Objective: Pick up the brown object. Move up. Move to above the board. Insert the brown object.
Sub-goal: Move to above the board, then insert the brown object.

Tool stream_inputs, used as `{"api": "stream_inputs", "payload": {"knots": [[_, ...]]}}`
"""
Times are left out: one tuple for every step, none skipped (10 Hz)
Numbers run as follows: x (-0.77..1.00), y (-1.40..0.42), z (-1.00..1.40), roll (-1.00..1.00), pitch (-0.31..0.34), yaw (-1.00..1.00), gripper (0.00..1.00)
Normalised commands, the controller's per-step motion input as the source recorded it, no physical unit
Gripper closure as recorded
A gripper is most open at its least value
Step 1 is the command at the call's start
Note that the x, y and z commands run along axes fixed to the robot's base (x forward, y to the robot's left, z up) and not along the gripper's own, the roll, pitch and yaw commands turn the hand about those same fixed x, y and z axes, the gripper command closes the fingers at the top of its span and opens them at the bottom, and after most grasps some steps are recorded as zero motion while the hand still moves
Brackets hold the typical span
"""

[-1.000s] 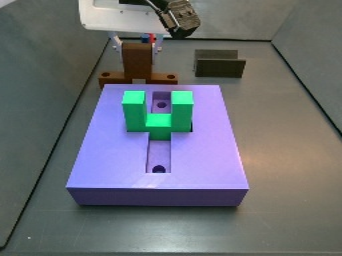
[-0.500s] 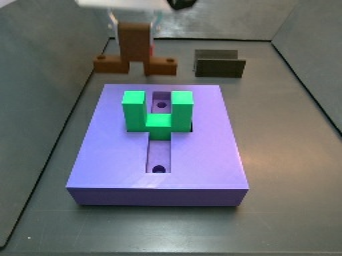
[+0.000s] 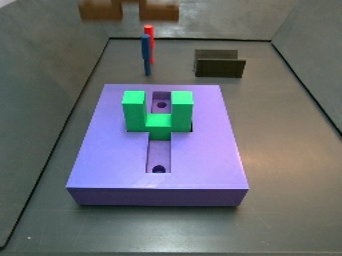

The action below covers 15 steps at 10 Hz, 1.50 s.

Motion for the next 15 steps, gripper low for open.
{"api": "stream_inputs", "payload": {"knots": [[0.03, 0.0, 0.85, -0.03, 0.099, 0.0, 1.0], [0.02, 0.0, 0.47, -0.03, 0.078, -0.01, 1.0], [0.03, 0.0, 0.29, -0.04, 0.055, 0.0, 1.0], [0.02, 0.0, 0.17, -0.04, 0.046, 0.0, 1.0], [0.58, -1.4, 0.34, 0.04, 0.06, -0.21, 1.0], [0.58, -1.4, 0.31, 0.06, 0.07, -0.2, 1.0], [0.63, -1.4, 0.29, 0.11, 0.139, -0.1, 1.0], [0.7, -1.4, 0.31, 0.06, 0.178, -0.06, 1.0], [0.71, -1.4, 0.34, 0.05, 0.189, -0.02, 1.0], [0.38, -0.71, 0.17, 0.06, 0.176, -0.01, 1.0], [0.22, -0.31, 0.08, 0.05, 0.146, 0.0, 1.0], [0.0, 0.0, -0.04, 0.0, 0.0, 0.0, 1.0], [-0.05, 0.0, -0.01, -0.09, -0.114, -0.22, 1.0], [-0.02, -0.06, -0.08, -0.12, -0.184, -0.57, 1.0], [0.0, -0.14, -0.1, -0.15, -0.179, -0.79, 1.0]]}}
